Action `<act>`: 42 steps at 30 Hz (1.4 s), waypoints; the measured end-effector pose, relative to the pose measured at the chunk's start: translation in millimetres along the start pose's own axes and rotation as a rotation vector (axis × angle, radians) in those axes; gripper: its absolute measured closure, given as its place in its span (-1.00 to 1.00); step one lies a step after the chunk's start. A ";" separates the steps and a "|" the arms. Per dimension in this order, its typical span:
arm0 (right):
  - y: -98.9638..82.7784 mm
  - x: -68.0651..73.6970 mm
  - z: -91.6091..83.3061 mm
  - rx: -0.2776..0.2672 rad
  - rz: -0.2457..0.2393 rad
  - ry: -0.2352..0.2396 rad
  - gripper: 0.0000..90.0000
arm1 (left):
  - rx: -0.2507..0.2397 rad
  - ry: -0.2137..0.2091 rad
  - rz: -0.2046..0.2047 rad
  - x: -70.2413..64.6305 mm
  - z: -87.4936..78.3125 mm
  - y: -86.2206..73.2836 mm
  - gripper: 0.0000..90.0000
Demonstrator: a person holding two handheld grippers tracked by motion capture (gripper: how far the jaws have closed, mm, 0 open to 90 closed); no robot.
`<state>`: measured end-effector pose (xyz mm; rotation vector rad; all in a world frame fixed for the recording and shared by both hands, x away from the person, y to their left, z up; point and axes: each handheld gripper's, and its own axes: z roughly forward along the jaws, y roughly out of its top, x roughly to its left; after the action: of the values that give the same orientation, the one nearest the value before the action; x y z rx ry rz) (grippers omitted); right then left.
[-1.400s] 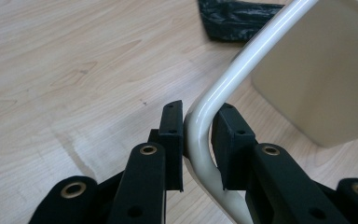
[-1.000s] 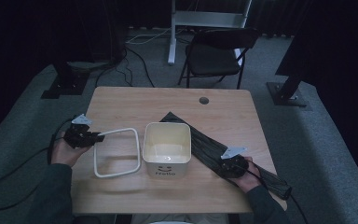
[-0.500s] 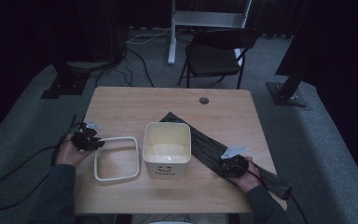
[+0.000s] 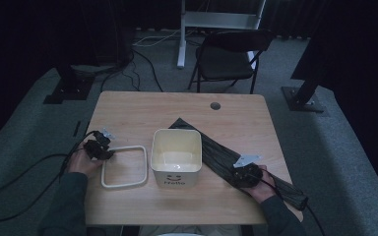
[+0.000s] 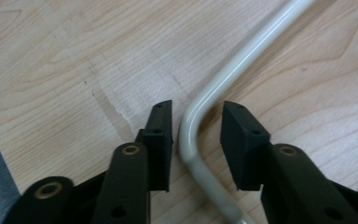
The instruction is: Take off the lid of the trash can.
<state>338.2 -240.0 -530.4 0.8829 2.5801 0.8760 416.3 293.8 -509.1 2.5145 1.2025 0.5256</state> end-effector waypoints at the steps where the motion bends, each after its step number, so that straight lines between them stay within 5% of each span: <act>1: 0.0 0.0 0.0 0.000 0.000 0.000 0.18 | 0.000 0.000 0.000 0.0 0.0 0.0 0.41; 7: 0.0 -0.1 0.0 0.000 0.002 0.000 0.18 | -0.073 -0.002 -0.064 2.2 -11.9 1.2 0.30; 18: 1.1 -0.5 -4.6 -0.028 0.016 -0.005 0.18 | -0.189 -0.053 -0.096 -17.2 -31.3 8.3 0.27; 24: 3.3 0.8 -8.3 -0.046 0.026 -0.002 0.16 | -0.204 -0.105 -0.062 -37.4 -30.7 16.4 0.25; 32: 12.8 3.6 -14.4 -0.076 0.018 0.011 0.16 | -0.288 -0.171 -0.102 -61.8 -31.3 27.2 0.25; 42: 37.0 3.2 -16.4 -0.087 -0.014 0.030 0.19 | -0.301 -0.225 -0.079 -88.2 -23.5 36.0 0.26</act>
<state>345.7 -222.2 -494.7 0.8330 2.5487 0.9967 378.8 205.1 -490.2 2.1961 1.0471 0.3618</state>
